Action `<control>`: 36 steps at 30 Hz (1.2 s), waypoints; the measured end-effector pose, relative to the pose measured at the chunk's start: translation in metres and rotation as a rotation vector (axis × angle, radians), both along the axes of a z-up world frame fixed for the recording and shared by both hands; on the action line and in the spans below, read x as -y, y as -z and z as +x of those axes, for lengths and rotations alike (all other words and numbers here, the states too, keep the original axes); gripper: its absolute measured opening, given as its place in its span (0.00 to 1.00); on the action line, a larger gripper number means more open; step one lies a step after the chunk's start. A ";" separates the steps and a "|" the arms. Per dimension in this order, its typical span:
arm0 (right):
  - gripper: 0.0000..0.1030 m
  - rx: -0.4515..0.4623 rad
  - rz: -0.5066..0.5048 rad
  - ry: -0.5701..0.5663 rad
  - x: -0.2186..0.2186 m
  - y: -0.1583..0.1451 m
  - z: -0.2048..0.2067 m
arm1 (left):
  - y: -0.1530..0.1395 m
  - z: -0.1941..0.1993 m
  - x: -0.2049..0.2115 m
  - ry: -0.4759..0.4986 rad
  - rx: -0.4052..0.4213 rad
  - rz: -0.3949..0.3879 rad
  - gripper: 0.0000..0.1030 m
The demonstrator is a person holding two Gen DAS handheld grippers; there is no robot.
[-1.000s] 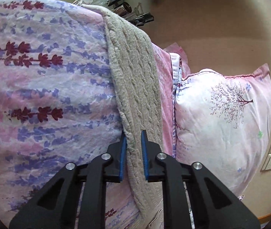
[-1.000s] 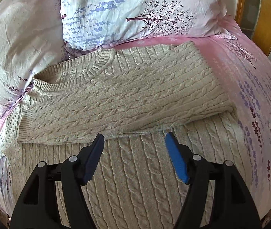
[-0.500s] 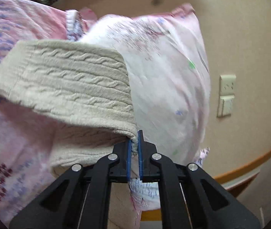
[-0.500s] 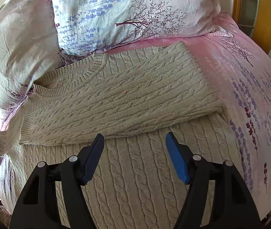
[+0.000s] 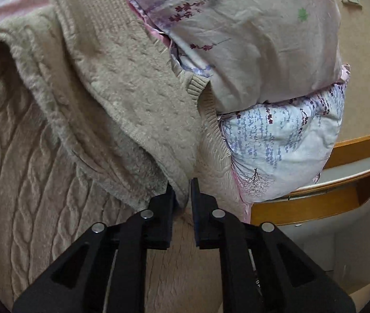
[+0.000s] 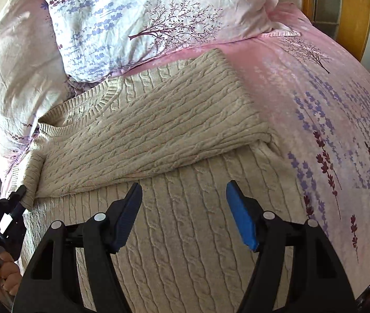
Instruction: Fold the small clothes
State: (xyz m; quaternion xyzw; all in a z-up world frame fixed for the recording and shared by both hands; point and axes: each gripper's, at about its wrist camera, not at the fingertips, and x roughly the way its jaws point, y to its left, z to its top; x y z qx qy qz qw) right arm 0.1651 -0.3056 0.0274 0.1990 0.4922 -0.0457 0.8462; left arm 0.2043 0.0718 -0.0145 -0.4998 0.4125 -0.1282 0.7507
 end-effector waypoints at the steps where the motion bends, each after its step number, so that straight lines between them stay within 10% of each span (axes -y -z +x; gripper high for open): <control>1: 0.67 -0.001 0.000 0.005 0.002 0.001 -0.001 | -0.001 -0.001 -0.007 -0.022 -0.001 -0.010 0.28; 7: 0.67 0.000 0.005 0.008 0.007 0.003 -0.004 | -0.010 0.008 -0.049 -0.159 -0.016 -0.081 0.36; 10: 0.67 0.008 0.005 0.000 0.008 0.001 -0.006 | -0.013 0.017 -0.057 -0.217 -0.010 -0.162 0.11; 13: 0.67 0.020 -0.008 -0.002 0.013 -0.003 -0.008 | -0.035 0.025 -0.042 -0.222 0.094 -0.192 0.07; 17: 0.67 0.034 -0.008 0.028 0.029 -0.007 -0.011 | -0.082 0.042 0.029 0.000 0.245 0.046 0.08; 21: 0.67 0.030 -0.010 0.068 0.046 -0.006 -0.015 | -0.094 0.037 0.150 0.412 0.329 0.647 0.16; 26: 0.66 0.023 0.016 0.079 0.056 -0.005 -0.012 | -0.051 0.004 0.234 0.753 0.336 1.077 0.49; 30: 0.63 0.077 0.079 -0.012 0.045 -0.018 0.005 | -0.052 -0.021 0.213 0.779 0.380 1.079 0.65; 36: 0.55 0.206 0.091 -0.357 -0.036 -0.062 0.045 | -0.066 -0.024 0.079 0.450 0.221 0.875 0.69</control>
